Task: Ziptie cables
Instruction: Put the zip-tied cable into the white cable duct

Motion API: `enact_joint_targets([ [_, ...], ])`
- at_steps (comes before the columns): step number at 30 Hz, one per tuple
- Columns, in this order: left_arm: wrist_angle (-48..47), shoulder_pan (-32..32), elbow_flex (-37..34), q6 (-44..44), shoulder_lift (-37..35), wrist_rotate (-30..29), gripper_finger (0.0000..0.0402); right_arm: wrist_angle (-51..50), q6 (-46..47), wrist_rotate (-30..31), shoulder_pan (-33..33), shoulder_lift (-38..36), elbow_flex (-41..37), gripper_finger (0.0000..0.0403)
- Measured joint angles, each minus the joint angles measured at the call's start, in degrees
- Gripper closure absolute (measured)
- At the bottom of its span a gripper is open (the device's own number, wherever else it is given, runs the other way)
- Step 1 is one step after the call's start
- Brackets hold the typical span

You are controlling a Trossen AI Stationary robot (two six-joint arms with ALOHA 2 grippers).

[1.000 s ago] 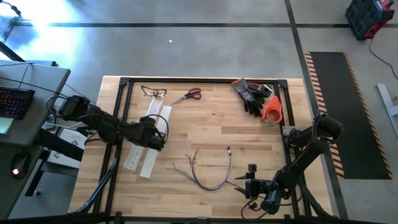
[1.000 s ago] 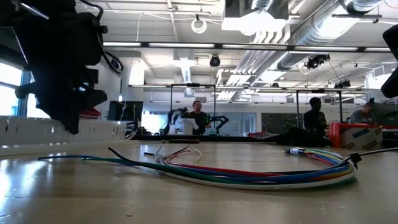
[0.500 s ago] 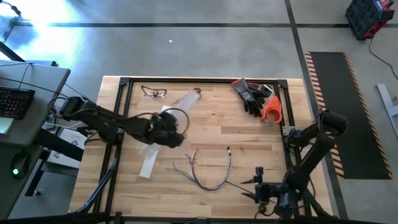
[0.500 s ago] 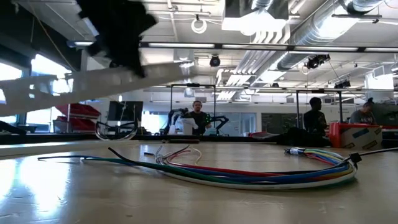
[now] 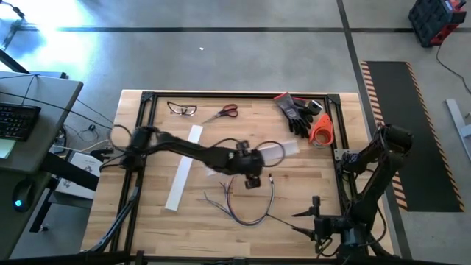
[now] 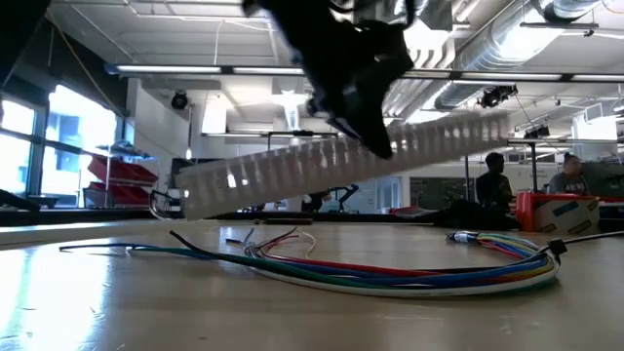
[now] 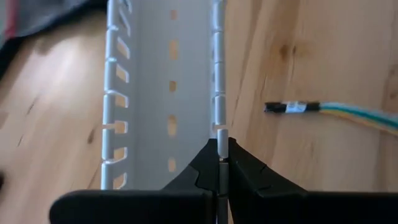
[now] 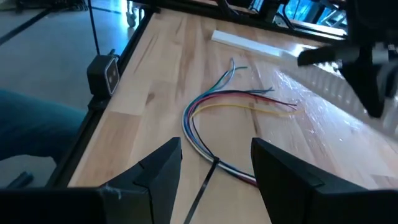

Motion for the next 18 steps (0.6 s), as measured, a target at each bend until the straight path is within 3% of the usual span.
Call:
enact_joint_targets([
  [4,-10.21,2.37,11.61,6.35,8.35,4.84,0.0401,-0.01,1.25,-0.04,-0.07,0.0,0.0,0.0225],
  [7,-13.98,3.65,16.04,9.42,12.14,10.96,0.0401,0.02,1.36,-0.29,-0.07,0.02,0.0,0.0225],
  [11,-14.51,4.12,16.88,10.43,14.04,17.95,0.0401,0.02,1.48,-1.1,-0.07,0.02,-0.01,0.0225],
  [18,-15.31,3.51,16.6,9.64,14.07,21.68,0.0371,-0.12,1.32,-1.7,-0.16,0.04,0.0,0.0225],
])
